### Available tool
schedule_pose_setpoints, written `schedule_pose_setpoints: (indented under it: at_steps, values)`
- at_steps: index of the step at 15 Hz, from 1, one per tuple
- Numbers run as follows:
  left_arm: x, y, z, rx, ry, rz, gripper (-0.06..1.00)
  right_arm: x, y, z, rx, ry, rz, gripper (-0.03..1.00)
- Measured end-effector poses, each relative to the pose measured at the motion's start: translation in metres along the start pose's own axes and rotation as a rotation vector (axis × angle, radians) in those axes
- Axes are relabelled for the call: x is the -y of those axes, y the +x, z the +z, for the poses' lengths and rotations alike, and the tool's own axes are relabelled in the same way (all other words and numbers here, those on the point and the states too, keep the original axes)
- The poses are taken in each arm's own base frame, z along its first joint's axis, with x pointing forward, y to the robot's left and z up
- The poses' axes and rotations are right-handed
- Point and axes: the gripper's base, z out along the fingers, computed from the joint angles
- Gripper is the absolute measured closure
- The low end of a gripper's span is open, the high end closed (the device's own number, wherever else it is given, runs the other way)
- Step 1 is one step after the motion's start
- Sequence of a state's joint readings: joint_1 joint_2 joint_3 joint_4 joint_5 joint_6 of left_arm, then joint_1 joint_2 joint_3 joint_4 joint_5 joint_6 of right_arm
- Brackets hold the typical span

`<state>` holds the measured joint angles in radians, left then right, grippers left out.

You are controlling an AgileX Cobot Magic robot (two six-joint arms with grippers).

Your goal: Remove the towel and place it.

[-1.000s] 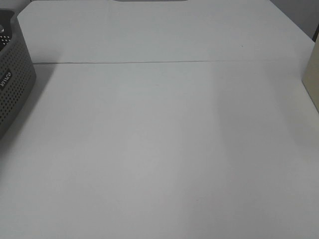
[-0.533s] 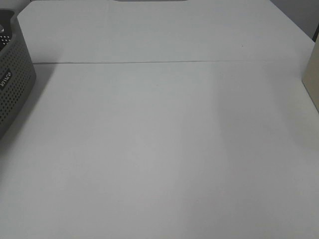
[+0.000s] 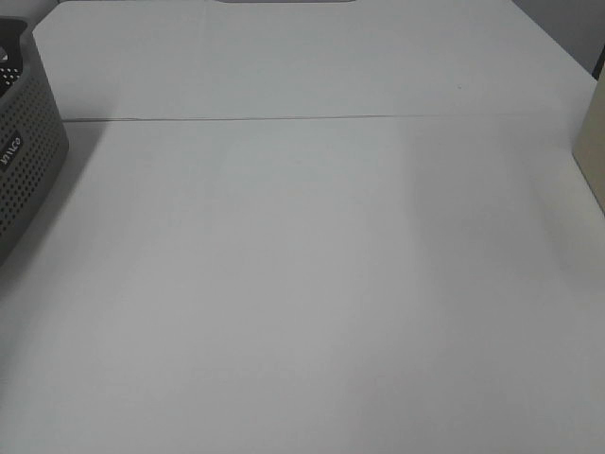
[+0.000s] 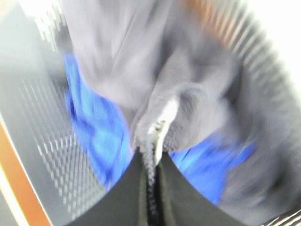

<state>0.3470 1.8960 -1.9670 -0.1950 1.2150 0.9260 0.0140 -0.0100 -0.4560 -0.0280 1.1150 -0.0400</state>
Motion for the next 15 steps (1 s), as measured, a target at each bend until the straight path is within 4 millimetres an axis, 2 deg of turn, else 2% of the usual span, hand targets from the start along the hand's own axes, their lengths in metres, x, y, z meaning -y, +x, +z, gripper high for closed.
schedule_pose_setpoints:
  at_steps: [1, 3, 5, 6, 9, 10, 13, 15]
  values:
    - [0.007, -0.007, -0.029, 0.076, -0.016, -0.005, 0.94, 0.000, 0.000, 0.000, 0.000, 0.000, 0.000, 0.00]
    - [0.016, -0.010, -0.068, 0.140, -0.068, -0.007, 0.94, 0.000, 0.000, 0.000, 0.000, 0.000, 0.000, 0.00]
    - [0.027, -0.013, -0.102, 0.218, -0.095, -0.014, 0.94, 0.000, 0.000, 0.000, 0.000, 0.000, 0.000, 0.00]
    - [0.030, -0.015, -0.111, 0.247, -0.096, -0.017, 0.94, 0.000, 0.000, 0.000, 0.000, 0.000, 0.000, 0.00]
    - [0.053, -0.018, -0.162, 0.393, -0.108, -0.010, 0.94, 0.000, 0.000, 0.000, 0.000, 0.000, 0.000, 0.00]
    - [0.067, -0.017, -0.189, 0.468, -0.118, -0.006, 0.94, 0.000, 0.000, 0.000, 0.000, 0.000, 0.000, 0.00]
    - [0.083, -0.020, -0.211, 0.580, -0.062, -0.046, 0.94, 0.000, 0.000, 0.000, 0.000, 0.000, 0.000, 0.00]
    - [0.093, -0.027, -0.215, 0.629, -0.009, -0.037, 0.94, 0.000, 0.000, 0.000, 0.000, 0.000, 0.000, 0.00]
